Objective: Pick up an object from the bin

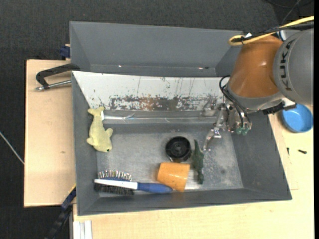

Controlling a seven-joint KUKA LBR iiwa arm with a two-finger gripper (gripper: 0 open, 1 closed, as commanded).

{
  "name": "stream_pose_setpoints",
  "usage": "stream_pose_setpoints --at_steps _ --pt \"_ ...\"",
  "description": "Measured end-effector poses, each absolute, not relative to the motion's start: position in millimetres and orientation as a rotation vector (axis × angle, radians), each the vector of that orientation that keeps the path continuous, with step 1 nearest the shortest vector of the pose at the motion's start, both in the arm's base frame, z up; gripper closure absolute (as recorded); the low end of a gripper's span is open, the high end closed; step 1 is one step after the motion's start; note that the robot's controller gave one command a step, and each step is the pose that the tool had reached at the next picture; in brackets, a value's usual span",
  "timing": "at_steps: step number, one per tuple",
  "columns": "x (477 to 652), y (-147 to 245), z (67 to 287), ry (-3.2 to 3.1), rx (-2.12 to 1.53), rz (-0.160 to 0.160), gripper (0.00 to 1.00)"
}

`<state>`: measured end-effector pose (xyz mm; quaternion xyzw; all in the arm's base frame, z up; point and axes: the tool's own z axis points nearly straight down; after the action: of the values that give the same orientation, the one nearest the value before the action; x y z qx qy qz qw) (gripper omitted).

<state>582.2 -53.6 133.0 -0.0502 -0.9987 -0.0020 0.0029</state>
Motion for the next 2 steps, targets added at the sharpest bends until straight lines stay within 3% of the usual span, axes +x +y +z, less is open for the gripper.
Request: stream_pose_setpoints --at_steps 1,2 --pt "558.2 23.4 73.5 -3.157 0.028 -0.001 0.00" --pt "558.0 21.7 75.7 -3.153 0.022 -0.003 1.00"
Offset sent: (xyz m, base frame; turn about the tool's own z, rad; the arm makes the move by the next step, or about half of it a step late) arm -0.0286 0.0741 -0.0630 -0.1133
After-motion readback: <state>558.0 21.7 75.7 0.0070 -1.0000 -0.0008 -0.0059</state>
